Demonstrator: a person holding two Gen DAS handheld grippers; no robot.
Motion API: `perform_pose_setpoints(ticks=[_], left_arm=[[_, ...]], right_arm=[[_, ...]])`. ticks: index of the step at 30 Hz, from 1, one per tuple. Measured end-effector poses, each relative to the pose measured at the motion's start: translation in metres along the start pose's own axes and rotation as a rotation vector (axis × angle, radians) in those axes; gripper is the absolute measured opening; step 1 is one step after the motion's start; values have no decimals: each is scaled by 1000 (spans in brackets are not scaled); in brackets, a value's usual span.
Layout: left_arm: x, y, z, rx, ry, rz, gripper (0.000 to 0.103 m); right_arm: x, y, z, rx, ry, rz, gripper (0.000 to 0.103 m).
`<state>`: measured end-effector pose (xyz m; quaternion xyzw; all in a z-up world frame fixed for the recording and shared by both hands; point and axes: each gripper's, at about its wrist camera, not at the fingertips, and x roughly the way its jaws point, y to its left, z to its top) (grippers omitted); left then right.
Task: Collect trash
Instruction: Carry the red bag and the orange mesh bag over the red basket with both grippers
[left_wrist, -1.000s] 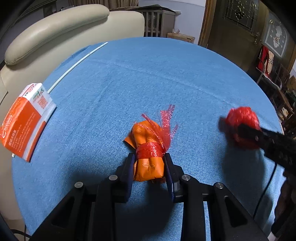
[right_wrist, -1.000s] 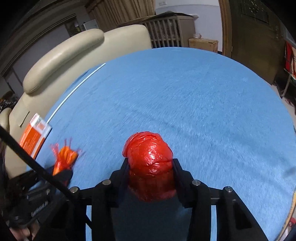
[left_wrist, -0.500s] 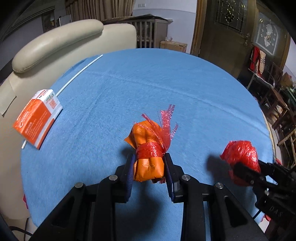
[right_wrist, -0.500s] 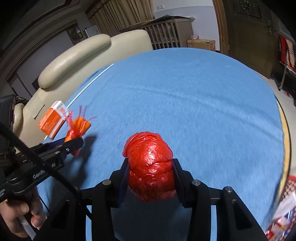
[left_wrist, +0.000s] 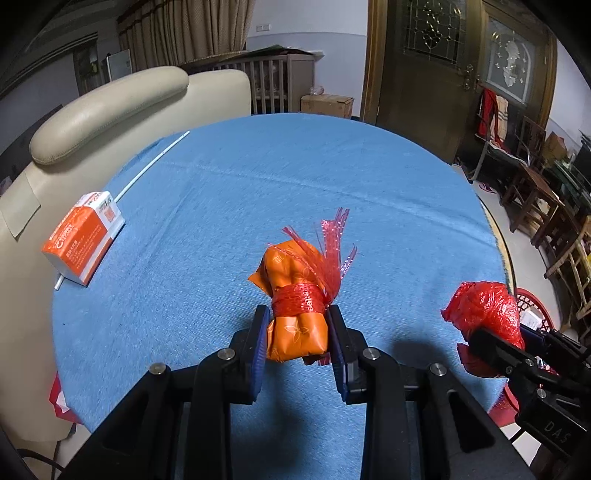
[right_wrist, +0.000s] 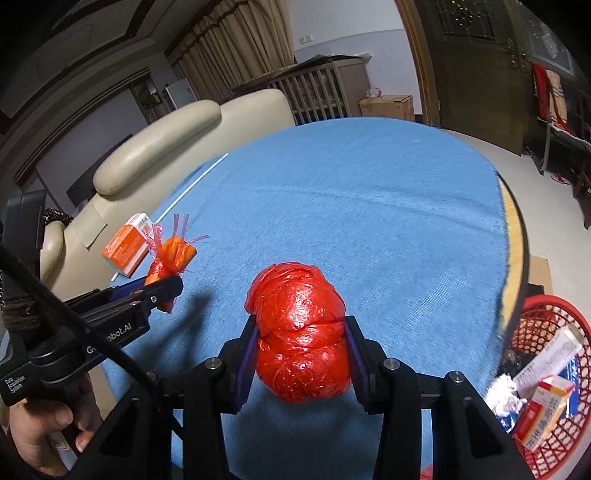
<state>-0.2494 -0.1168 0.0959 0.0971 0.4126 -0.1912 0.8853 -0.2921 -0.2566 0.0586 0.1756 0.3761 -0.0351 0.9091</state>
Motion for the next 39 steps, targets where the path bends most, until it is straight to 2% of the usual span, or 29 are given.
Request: perform_pose_setpoints(ticks=[24, 39], left_arm=[[11, -22, 3, 100, 4, -31, 32], [15, -59, 9, 191, 0, -74, 32]], right_arm=[[-34, -41, -20, 99, -55, -15, 46], [-63, -84, -29, 186, -107, -64, 46]])
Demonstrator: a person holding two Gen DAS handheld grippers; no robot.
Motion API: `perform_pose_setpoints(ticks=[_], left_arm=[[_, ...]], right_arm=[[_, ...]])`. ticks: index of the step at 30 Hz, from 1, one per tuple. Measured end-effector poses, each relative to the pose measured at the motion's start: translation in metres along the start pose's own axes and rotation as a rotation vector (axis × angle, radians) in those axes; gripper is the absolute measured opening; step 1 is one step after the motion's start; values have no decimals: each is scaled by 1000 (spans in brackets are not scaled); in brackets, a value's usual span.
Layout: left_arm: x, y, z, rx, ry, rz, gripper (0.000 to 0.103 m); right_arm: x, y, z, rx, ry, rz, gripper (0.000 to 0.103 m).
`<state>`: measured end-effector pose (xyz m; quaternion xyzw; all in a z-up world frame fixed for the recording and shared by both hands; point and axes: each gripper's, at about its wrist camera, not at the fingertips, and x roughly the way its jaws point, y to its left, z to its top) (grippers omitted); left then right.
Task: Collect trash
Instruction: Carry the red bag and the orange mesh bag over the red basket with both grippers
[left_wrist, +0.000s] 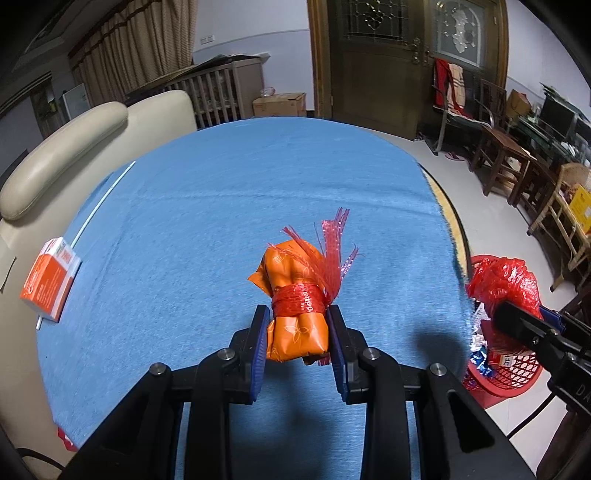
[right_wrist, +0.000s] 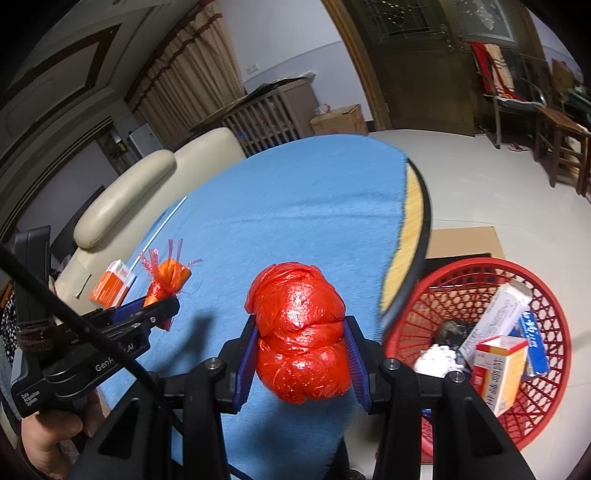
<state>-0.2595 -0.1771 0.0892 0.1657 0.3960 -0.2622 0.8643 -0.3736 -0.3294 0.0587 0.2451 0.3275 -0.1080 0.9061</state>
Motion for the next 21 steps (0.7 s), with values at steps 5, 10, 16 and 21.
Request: perform_pose_setpoints(ticks=[5, 10, 16, 21], left_arm=[[2, -15, 2, 34, 0, -19, 32], [3, -28, 3, 66, 3, -35, 32], [2, -45, 8, 97, 5, -43, 32], [2, -56, 11, 121, 6, -56, 32]], right_arm=[[-13, -17, 1, 28, -22, -18, 46], [-23, -35, 3, 59, -40, -37, 46], [-32, -52, 3, 87, -55, -54, 46], [-39, -64, 4, 110, -66, -67, 46]])
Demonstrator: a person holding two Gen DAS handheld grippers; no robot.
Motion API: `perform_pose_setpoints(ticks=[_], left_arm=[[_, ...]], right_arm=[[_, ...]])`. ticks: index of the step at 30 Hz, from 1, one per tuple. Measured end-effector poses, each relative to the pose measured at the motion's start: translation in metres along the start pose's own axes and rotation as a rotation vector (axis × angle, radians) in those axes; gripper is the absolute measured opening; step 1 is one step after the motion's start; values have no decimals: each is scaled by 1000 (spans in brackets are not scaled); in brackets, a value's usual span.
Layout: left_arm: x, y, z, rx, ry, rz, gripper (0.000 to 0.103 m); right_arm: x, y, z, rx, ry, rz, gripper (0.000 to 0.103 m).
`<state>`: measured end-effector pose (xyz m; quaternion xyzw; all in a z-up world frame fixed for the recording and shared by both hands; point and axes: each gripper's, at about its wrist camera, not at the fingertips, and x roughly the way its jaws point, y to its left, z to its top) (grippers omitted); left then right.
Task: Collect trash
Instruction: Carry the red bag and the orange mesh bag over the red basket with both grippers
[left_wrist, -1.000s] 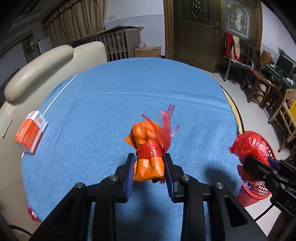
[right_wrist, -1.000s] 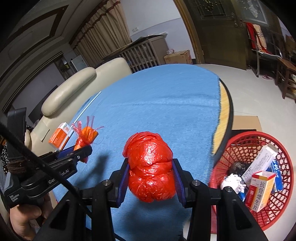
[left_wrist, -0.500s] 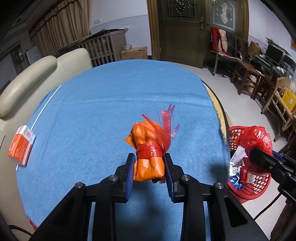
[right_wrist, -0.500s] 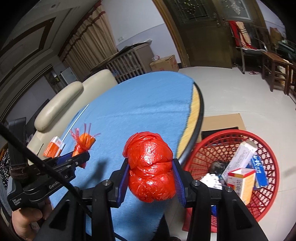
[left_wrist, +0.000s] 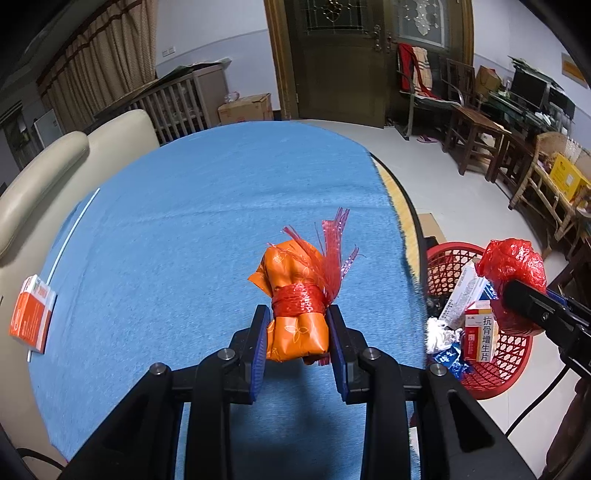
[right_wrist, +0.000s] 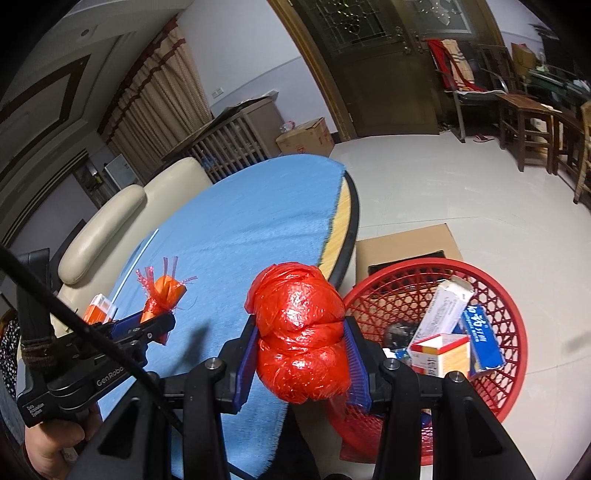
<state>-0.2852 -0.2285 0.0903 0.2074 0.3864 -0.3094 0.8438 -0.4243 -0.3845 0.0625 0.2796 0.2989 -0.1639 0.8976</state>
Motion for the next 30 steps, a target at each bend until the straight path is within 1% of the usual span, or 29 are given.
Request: perform_pose_setpoints(ticks=[12, 25, 30], left_arm=[[2, -30, 12, 54, 8, -48, 32], [6, -60, 16, 97, 27, -98, 32], [8, -72, 17, 107, 40, -135, 32]], right_arm=[[-21, -33, 8, 48, -37, -56, 46], [-36, -62, 6, 96, -44, -98, 46], [-41, -73, 6, 109, -51, -116, 46]])
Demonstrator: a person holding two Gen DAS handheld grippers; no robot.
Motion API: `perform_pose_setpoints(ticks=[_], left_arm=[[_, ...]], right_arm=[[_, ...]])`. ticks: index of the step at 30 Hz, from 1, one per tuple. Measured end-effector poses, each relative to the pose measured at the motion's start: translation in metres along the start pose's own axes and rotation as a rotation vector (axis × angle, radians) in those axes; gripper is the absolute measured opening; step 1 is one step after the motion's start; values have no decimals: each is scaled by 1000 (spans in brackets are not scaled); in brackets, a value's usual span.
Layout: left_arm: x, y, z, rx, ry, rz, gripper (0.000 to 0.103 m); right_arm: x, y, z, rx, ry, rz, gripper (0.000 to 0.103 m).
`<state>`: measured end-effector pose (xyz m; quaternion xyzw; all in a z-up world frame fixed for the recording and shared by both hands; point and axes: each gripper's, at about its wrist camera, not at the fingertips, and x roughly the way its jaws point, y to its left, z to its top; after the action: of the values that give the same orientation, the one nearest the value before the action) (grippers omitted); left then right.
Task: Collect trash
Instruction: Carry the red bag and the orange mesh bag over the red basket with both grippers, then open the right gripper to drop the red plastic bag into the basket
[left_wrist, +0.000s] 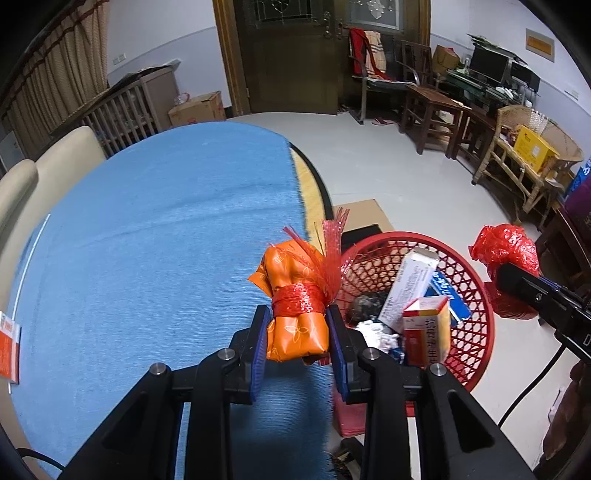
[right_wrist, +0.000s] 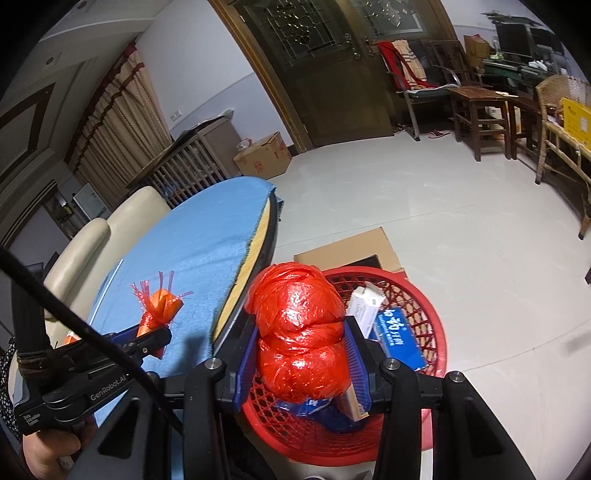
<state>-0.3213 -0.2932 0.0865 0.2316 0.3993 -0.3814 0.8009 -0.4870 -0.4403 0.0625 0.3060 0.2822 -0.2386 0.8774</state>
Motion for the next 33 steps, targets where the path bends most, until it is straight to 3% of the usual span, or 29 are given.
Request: perform_pose_setpoints(ticks=[21, 23, 25, 33], left_arm=[[15, -30, 7, 39, 26, -60, 32], [16, -31, 7, 41, 30, -65, 32], [18, -33, 7, 45, 33, -68, 32], [26, -40, 8, 57, 50, -78, 32]], right_arm=[[18, -33, -6, 45, 63, -56, 47], [25, -36, -9, 57, 89, -52, 52], [31, -37, -11, 71, 114, -56, 75], [14, -52, -4, 123, 35, -73, 75]])
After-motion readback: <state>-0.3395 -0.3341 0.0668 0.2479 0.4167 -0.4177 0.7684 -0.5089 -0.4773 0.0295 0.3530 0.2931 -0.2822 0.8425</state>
